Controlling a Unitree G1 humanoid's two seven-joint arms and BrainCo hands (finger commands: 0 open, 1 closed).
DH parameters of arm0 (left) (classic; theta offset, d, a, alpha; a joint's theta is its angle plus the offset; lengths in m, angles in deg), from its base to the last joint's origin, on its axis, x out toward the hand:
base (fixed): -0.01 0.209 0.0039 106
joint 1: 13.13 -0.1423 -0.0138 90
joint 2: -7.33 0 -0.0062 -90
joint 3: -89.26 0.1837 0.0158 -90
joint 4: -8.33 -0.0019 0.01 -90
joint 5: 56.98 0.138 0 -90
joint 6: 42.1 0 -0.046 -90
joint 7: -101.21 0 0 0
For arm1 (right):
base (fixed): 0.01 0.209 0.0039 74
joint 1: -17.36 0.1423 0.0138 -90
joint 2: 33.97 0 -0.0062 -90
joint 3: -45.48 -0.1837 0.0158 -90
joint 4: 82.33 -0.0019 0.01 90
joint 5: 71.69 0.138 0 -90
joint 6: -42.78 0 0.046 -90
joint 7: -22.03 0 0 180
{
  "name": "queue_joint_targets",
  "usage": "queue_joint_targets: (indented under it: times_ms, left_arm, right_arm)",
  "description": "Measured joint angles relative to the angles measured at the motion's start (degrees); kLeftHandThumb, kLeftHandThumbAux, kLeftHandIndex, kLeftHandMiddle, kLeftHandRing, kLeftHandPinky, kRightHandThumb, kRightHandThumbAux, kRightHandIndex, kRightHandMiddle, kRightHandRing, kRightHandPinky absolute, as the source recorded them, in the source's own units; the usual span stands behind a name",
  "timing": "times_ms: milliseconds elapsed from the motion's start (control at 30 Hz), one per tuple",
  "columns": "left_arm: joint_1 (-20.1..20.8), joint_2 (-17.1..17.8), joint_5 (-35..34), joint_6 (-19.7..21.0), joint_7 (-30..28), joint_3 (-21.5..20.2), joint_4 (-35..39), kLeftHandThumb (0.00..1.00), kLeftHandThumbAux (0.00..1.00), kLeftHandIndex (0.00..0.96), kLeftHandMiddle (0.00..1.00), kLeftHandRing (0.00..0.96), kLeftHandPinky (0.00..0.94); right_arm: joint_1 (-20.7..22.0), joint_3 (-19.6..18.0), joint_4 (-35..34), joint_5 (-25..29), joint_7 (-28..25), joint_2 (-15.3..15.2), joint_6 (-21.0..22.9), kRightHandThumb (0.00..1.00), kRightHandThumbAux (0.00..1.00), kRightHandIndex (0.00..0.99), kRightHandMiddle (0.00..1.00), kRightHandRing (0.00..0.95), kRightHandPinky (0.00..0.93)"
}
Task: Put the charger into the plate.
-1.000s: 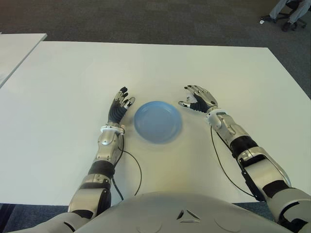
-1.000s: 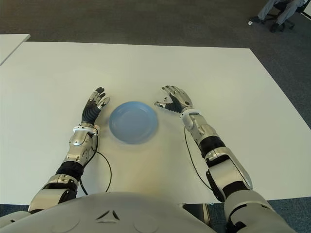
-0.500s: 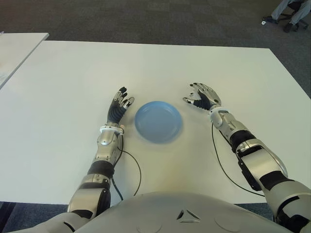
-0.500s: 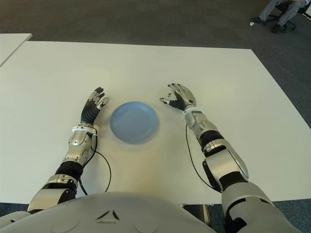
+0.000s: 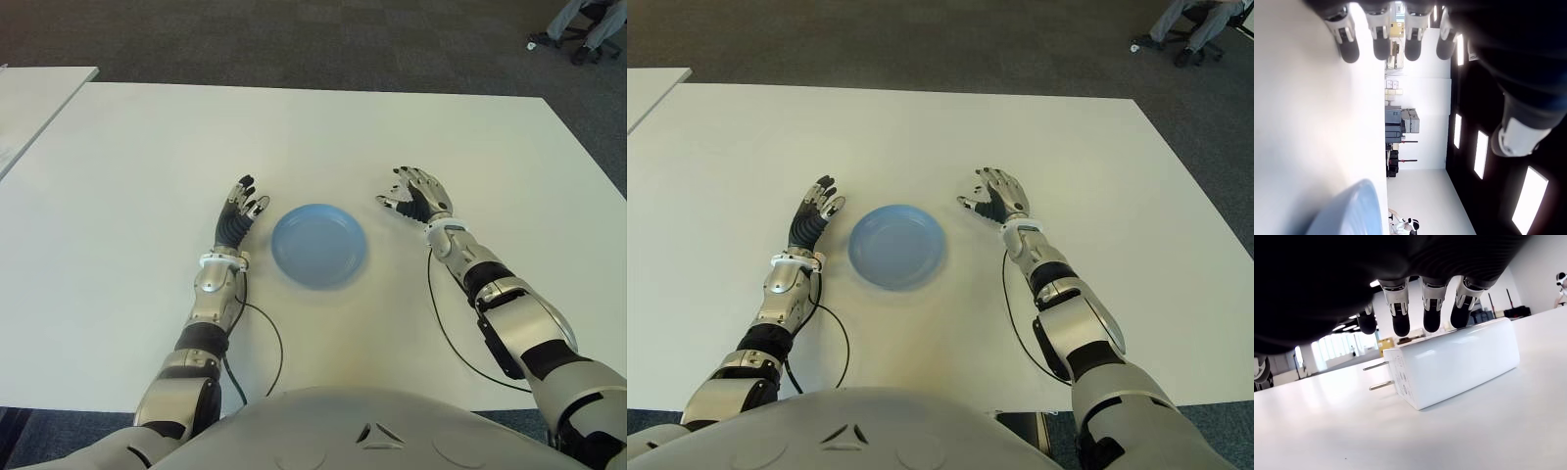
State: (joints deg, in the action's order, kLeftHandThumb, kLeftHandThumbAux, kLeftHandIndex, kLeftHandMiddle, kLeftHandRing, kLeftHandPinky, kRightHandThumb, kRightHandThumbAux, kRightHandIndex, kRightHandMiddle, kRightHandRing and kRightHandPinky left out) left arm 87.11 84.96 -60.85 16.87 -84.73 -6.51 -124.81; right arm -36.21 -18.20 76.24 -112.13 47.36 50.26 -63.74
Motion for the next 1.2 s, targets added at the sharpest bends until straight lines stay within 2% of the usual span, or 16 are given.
queue_joint_targets:
  times_ms: [500,1200]
  left_arm:
    - [0.8,0.3,0.0,-1.0,-0.8,0.0,-1.6,0.000,0.554,0.000,0.001,0.000,0.006]
    - [2.3,0.5,0.0,-1.4,-0.9,0.0,-3.8,0.000,0.555,0.000,0.003,0.000,0.005]
  right_arm:
    - [0.2,1.1,1.3,-0.1,2.5,-0.1,0.5,0.332,0.236,0.000,0.000,0.000,0.000]
    - [-0.3,2.8,0.6,-0.3,2.6,-1.9,-0.6,0.299,0.275,0.000,0.000,0.000,0.000]
